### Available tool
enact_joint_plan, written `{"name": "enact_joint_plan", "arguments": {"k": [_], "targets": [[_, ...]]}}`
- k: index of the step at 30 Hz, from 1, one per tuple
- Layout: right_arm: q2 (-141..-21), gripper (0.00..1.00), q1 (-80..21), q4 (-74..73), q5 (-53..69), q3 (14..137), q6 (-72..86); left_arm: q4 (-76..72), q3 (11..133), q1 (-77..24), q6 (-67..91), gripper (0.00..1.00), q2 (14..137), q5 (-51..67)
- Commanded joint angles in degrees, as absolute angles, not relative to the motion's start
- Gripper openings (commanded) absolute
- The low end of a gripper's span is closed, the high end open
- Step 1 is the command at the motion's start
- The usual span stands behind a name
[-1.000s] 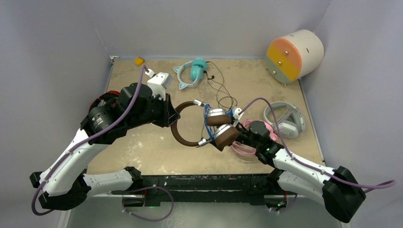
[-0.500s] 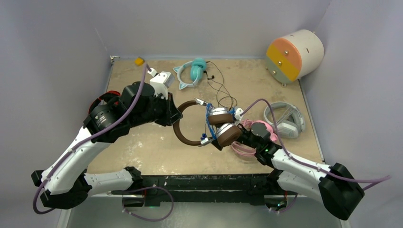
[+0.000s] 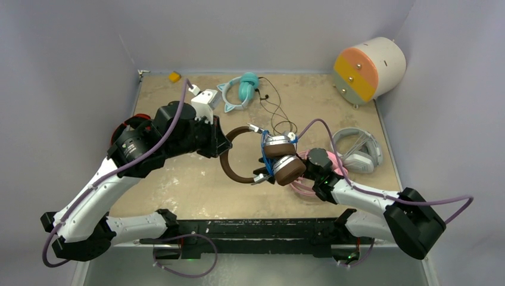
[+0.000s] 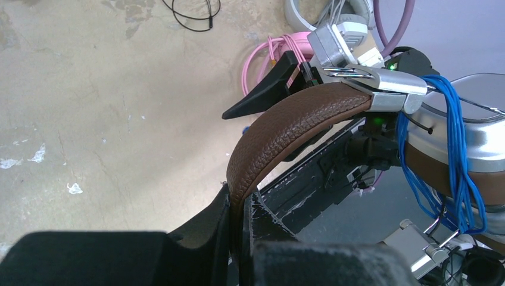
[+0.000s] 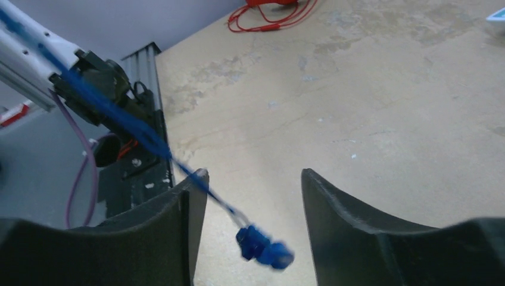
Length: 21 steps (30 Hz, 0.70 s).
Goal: Wrap the headphones
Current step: Wrap the headphones cable around the headphones.
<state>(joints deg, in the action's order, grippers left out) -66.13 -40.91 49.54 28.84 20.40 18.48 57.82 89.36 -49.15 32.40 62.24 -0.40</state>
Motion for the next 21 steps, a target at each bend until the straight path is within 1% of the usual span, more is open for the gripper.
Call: {"name": "enact_joint_plan", "arguments": {"k": [1, 4, 6, 7, 9, 13, 16, 17, 18, 21], "targets": [[-66.05, 0.55, -40.86, 54.26, 31.47, 22.73, 19.07, 52.93, 91.80, -49.04, 34.28, 0.00, 61.81, 0.55], [-66.04, 0.33, -40.85, 54.28, 32.11, 22.35, 19.60, 53.38, 91.93, -49.04, 34.70, 0.00, 61.66, -0.60], [-66.17, 0.21, -40.87, 54.46, 33.17, 22.20, 20.26, 53.60, 91.93, -49.04, 35.04, 0.00, 61.70, -2.41], [-66.21, 0.17, -40.82, 54.59, 33.93, 22.25, 20.60, 53.61, 91.81, -49.04, 35.06, 0.00, 61.77, -3.19], [-66.83, 0.16, -40.82, 55.74, 36.26, 21.71, 22.58, 53.11, 91.11, -49.04, 35.07, 0.00, 61.79, -4.96], [-67.52, 0.14, -40.89, 62.59, 41.85, 18.98, 28.10, 52.58, 90.29, -48.34, 34.65, 0.00, 62.90, -6.79], [-66.53, 0.07, -41.53, 67.57, 44.01, 16.70, 32.40, 51.98, 89.82, -47.14, 34.16, 0.00, 64.01, -7.24], [-65.88, 0.05, -42.34, 67.97, 43.99, 16.33, 33.32, 51.88, 89.68, -46.72, 34.11, 0.00, 64.37, -7.71], [-65.08, 0.00, -43.07, 66.98, 43.86, 16.43, 33.74, 51.81, 89.59, -46.39, 34.09, 0.00, 64.70, -8.57], [-61.88, 0.00, -46.95, 62.65, 41.18, 17.29, 33.08, 50.69, 88.62, -45.14, 34.16, 0.00, 64.97, -10.78]]}}
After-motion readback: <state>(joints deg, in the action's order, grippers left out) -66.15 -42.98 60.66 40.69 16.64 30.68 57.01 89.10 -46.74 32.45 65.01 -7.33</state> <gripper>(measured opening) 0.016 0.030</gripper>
